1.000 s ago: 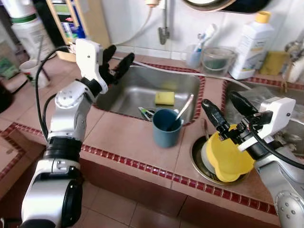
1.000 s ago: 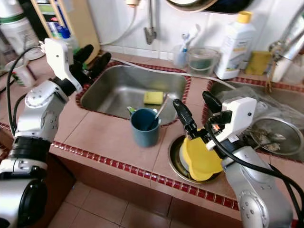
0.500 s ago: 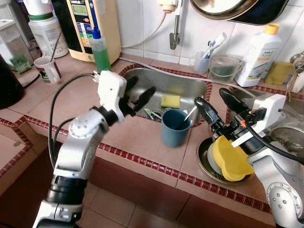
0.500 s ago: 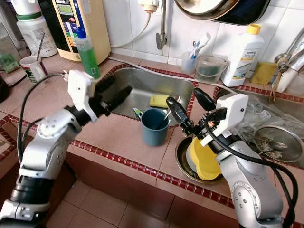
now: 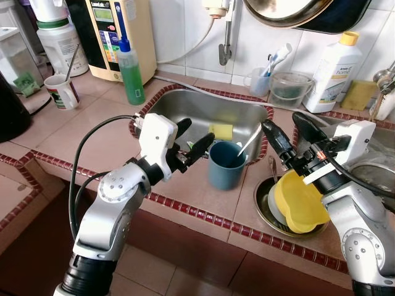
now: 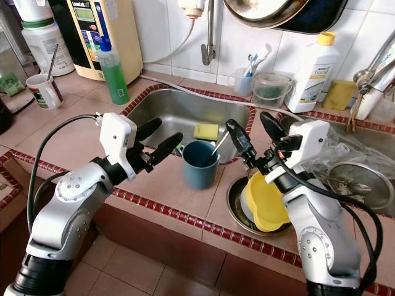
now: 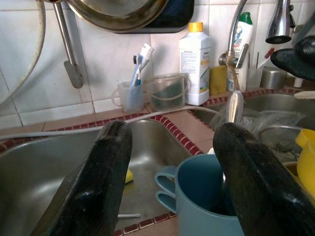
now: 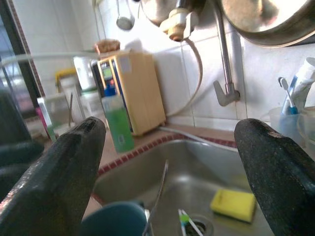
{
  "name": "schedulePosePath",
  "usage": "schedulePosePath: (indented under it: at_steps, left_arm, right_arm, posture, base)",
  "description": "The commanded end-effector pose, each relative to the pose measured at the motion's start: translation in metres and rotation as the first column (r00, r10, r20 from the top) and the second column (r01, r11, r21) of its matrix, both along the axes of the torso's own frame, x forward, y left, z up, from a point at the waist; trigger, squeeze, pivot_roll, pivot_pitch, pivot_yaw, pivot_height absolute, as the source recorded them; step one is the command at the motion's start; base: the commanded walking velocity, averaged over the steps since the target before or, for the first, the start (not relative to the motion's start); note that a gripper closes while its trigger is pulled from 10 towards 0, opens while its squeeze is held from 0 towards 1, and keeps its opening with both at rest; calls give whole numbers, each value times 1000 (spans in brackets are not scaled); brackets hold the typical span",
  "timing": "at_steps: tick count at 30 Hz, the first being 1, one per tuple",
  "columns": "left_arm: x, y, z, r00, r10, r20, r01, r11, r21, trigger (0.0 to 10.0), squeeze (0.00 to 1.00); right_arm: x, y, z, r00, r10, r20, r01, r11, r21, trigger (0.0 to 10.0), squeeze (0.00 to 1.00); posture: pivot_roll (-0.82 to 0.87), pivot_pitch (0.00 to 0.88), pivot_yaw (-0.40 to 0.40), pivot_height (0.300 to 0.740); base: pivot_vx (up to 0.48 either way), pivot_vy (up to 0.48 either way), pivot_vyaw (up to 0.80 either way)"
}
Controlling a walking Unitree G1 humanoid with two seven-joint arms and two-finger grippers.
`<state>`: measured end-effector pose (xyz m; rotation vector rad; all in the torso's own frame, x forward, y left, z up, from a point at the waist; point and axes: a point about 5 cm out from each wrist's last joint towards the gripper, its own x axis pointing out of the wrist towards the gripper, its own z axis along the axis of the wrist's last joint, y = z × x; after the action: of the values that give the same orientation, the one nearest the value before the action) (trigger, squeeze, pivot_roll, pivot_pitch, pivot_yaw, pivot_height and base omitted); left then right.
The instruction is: Kitchen organization
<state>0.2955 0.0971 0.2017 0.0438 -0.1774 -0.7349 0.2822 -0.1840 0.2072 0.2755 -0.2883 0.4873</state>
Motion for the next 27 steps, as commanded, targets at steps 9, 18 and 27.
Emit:
schedulePosePath:
  at_steps: [9, 18, 27]
  left_arm:
    - [-4, 1, 10, 999, -39, 12, 39, 999, 0, 10000, 0]
    - [-9, -2, 16, 998, -54, 12, 55, 998, -26, 10000, 0]
    - [-11, -3, 18, 999, -43, 9, 43, 998, -50, 10000, 0]
  right_arm:
    - [12, 0, 3, 998, 66, -12, -63, 979, 192, 10000, 0]
    - [32, -3, -8, 991, 57, -122, -31, 979, 200, 10000, 0]
    - [41, -5, -1, 978, 84, -193, -60, 990, 126, 10000, 0]
  posture:
    - [-45, 9, 35, 740]
    - [-30, 12, 17, 740]
    - [-25, 15, 2, 740]
  base:
    - [0, 0, 0]
    - [0, 0, 0]
    - [0, 0, 0]
